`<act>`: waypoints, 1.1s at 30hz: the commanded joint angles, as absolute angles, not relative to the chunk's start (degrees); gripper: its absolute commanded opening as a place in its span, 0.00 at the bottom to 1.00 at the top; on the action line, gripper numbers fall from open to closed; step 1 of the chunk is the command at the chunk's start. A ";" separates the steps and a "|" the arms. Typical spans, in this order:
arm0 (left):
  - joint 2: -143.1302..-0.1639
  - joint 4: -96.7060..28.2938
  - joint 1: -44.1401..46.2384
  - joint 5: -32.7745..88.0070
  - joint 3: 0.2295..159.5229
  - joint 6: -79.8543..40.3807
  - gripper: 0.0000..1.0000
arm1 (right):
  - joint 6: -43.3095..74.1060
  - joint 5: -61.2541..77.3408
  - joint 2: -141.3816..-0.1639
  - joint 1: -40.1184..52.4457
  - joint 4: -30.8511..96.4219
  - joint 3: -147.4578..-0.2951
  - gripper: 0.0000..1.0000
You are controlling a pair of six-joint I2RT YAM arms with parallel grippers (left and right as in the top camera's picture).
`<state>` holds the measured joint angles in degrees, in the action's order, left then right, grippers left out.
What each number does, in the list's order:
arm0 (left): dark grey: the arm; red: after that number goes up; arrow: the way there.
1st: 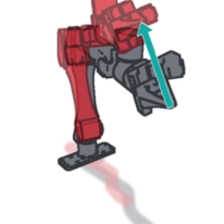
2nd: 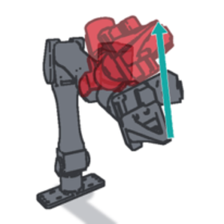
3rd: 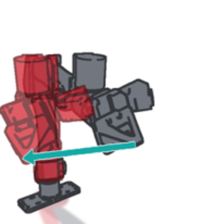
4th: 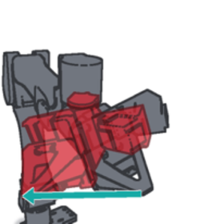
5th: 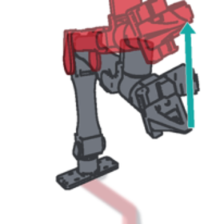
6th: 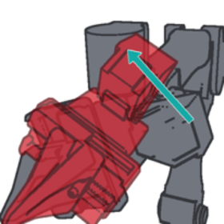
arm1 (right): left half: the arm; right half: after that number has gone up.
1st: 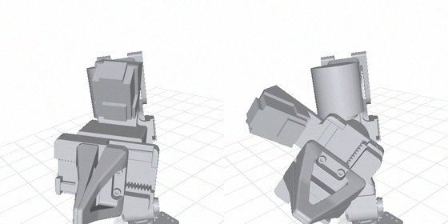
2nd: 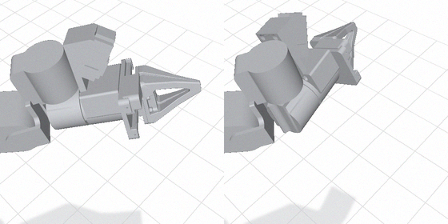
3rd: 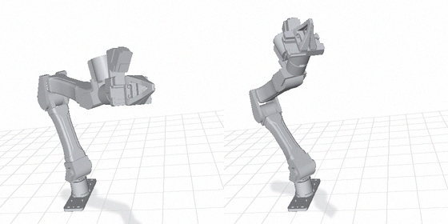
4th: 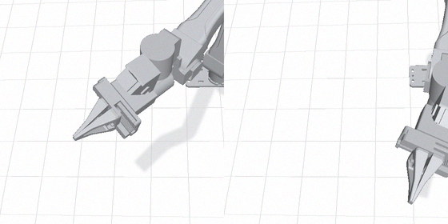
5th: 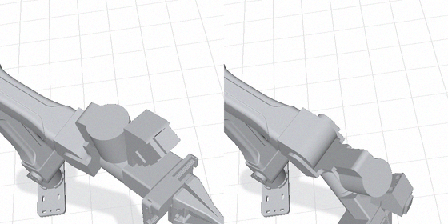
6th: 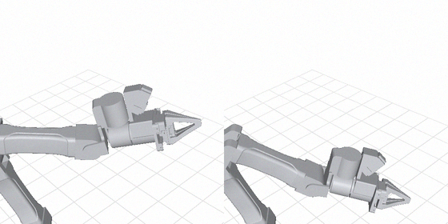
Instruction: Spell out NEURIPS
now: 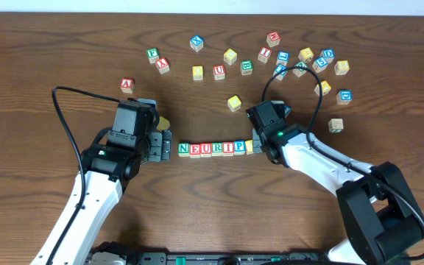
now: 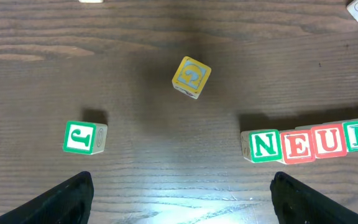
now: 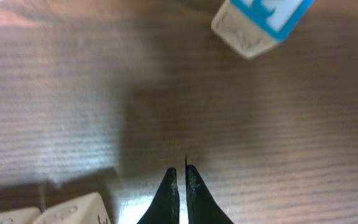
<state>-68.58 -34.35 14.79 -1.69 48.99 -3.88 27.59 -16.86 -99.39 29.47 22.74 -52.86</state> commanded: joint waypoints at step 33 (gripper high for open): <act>-68.93 -34.50 14.81 -2.17 50.19 -3.95 0.90 | 29.98 -6.90 -99.98 30.33 24.69 -53.54 0.01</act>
<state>-68.58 -34.33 14.79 -1.69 48.99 -3.88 29.15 -7.05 -99.50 29.61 24.62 -52.86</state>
